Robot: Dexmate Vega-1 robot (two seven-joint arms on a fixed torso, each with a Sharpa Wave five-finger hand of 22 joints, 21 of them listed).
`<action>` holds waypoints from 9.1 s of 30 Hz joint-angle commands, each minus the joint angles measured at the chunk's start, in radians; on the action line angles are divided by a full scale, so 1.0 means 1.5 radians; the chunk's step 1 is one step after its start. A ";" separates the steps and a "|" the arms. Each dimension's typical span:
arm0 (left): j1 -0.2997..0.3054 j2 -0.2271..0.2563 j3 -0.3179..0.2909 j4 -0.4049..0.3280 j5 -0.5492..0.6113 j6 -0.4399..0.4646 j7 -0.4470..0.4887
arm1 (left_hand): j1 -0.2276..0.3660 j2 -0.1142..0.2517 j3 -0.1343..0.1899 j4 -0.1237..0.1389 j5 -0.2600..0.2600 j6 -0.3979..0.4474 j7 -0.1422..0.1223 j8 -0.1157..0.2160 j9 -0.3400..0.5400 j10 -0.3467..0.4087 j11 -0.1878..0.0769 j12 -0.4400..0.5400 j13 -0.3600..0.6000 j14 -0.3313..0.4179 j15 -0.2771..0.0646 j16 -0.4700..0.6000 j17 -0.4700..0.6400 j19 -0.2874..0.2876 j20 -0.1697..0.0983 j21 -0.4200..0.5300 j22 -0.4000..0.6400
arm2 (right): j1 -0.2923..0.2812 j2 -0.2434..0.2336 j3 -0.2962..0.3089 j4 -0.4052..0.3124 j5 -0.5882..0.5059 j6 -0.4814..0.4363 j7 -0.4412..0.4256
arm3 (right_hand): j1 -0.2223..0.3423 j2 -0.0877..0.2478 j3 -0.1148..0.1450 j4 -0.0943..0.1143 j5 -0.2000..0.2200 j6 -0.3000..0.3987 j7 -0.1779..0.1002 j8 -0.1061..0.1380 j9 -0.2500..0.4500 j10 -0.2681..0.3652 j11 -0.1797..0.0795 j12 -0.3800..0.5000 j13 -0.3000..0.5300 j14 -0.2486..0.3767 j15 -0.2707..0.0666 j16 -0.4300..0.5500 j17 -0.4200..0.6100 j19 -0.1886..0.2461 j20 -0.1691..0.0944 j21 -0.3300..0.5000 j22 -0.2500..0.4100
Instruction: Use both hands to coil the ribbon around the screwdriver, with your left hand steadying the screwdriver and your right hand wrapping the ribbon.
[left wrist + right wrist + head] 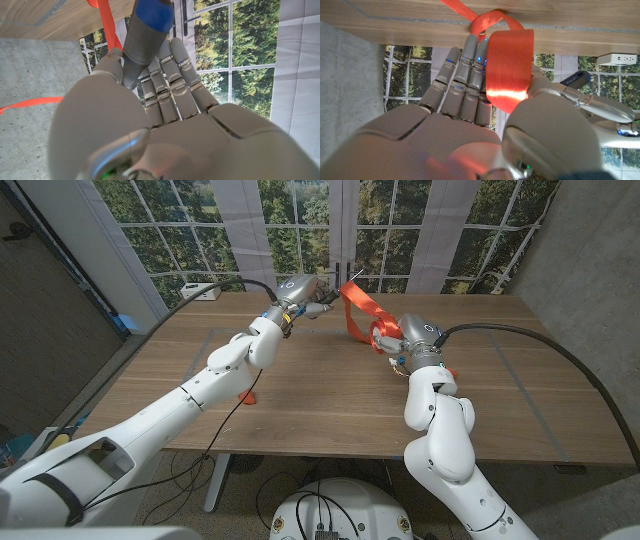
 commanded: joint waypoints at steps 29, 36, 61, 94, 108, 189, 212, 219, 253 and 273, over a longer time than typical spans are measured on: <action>0.029 0.041 -0.039 -0.055 -0.066 -0.030 -0.045 | 0.092 0.087 0.027 -0.003 -0.008 0.018 -0.011 -0.006 0.004 0.059 -0.055 -0.008 0.004 0.115 -0.113 0.001 0.009 0.001 -0.046 0.009 0.001 | 0.265 -0.053 -0.156 0.313 0.139 -0.163 -0.086 | 0.113 0.103 0.005 0.003 0.006 0.060 -0.049 0.009 0.018 0.011 -0.003 0.007 -0.002 0.051 -0.051 -0.008 0.002 0.009 -0.001 0.008 0.002; 0.033 0.053 -0.048 -0.067 -0.087 -0.040 -0.068 | 0.091 0.088 0.028 -0.003 -0.009 0.019 -0.012 -0.007 0.005 0.058 -0.053 -0.009 0.005 0.114 -0.113 -0.001 0.009 0.001 -0.047 0.009 0.001 | 0.329 -0.047 -0.198 0.383 0.197 -0.165 -0.126 | 0.113 0.102 0.005 0.003 0.006 0.061 -0.050 0.010 0.018 0.014 -0.006 0.008 -0.002 0.056 -0.051 -0.008 0.004 0.010 -0.001 0.010 0.001; 0.048 0.083 -0.095 -0.029 -0.273 -0.200 -0.153 | 0.090 0.087 0.031 -0.004 -0.011 0.019 -0.009 -0.010 0.007 0.059 -0.054 -0.011 0.008 0.115 -0.113 -0.005 0.011 -0.002 -0.047 0.011 0.001 | 0.480 -0.070 -0.281 0.437 0.358 -0.145 -0.244 | 0.111 0.099 0.007 0.004 0.008 0.063 -0.053 0.011 0.015 0.013 -0.009 0.009 -0.004 0.058 -0.057 -0.015 0.007 0.009 -0.003 0.011 0.001; -0.020 0.108 -0.062 0.031 -0.404 -0.239 -0.381 | 0.090 0.087 0.035 -0.006 -0.012 0.022 -0.007 -0.016 0.006 0.060 -0.049 -0.017 0.009 0.114 -0.113 -0.009 0.014 -0.006 -0.044 0.015 0.001 | 0.533 -0.092 -0.279 0.406 0.403 -0.045 -0.337 | 0.110 0.098 0.008 0.005 0.008 0.064 -0.054 0.012 0.011 0.013 -0.007 0.010 -0.006 0.058 -0.060 -0.022 0.013 0.000 -0.005 0.009 0.001; -0.031 0.096 -0.059 0.063 -0.418 -0.268 -0.387 | 0.090 0.087 0.037 -0.006 -0.013 0.022 -0.004 -0.018 0.008 0.060 -0.047 -0.019 0.010 0.114 -0.112 -0.011 0.015 -0.007 -0.044 0.017 0.001 | 0.525 -0.079 -0.256 0.408 0.407 -0.059 -0.369 | 0.112 0.097 0.010 0.003 0.008 0.069 -0.053 0.015 0.011 0.020 -0.011 0.013 -0.008 0.064 -0.059 -0.024 0.015 0.001 -0.005 0.010 0.001; 0.007 0.035 -0.076 0.088 -0.373 -0.241 -0.216 | 0.088 0.087 0.047 -0.009 -0.018 0.027 -0.003 -0.031 0.016 0.066 -0.047 -0.027 0.016 0.116 -0.113 -0.020 0.016 -0.009 -0.044 0.026 0.000 | 0.407 -0.164 -0.277 0.142 0.180 -0.168 -0.419 | 0.112 0.091 0.014 -0.002 0.007 0.075 -0.054 0.019 0.007 0.026 -0.014 0.020 -0.006 0.080 -0.063 -0.032 0.032 0.003 -0.006 0.015 0.000; -0.065 0.014 -0.017 0.095 -0.339 -0.218 -0.265 | 0.088 0.086 0.050 -0.010 -0.021 0.031 -0.003 -0.036 0.015 0.069 -0.046 -0.028 0.018 0.121 -0.113 -0.020 0.016 -0.007 -0.045 0.028 0.000 | 0.176 -0.146 -0.151 0.032 0.009 -0.121 -0.358 | 0.113 0.089 0.017 -0.004 0.007 0.077 -0.052 0.021 0.009 0.028 -0.015 0.021 -0.005 0.084 -0.061 -0.036 0.034 0.001 -0.004 0.016 0.000; -0.098 -0.003 0.006 0.098 -0.317 -0.160 -0.296 | 0.089 0.086 0.051 -0.012 -0.023 0.036 0.001 -0.037 0.013 0.070 -0.044 -0.030 0.016 0.122 -0.113 -0.020 0.017 -0.004 -0.046 0.031 0.000 | 0.124 -0.136 -0.134 0.016 -0.027 -0.043 -0.393 | 0.113 0.089 0.018 -0.005 0.006 0.076 -0.051 0.021 0.009 0.028 -0.016 0.022 -0.005 0.084 -0.062 -0.036 0.036 0.002 -0.004 0.016 0.000; -0.162 -0.036 0.020 0.157 -0.319 -0.229 -0.300 | 0.090 0.085 0.055 -0.015 -0.032 0.042 0.002 -0.052 0.006 0.073 -0.041 -0.037 0.013 0.125 -0.112 -0.020 0.016 -0.005 -0.046 0.037 0.001 | 0.023 -0.018 -0.026 0.166 0.033 -0.118 -0.363 | 0.110 0.087 0.021 -0.006 0.006 0.078 -0.050 0.023 0.009 0.031 -0.015 0.022 -0.005 0.089 -0.061 -0.041 0.038 -0.001 -0.004 0.017 0.000; -0.143 -0.010 0.002 0.129 -0.405 -0.294 -0.387 | 0.088 0.085 0.056 -0.014 -0.033 0.043 0.002 -0.057 0.007 0.072 -0.046 -0.038 0.017 0.124 -0.112 -0.020 0.016 -0.007 -0.046 0.038 0.000 | 0.187 -0.095 -0.084 0.297 0.237 -0.156 -0.365 | 0.111 0.087 0.023 -0.007 0.006 0.077 -0.050 0.022 0.008 0.031 -0.013 0.021 -0.006 0.088 -0.063 -0.044 0.040 0.000 -0.003 0.018 0.000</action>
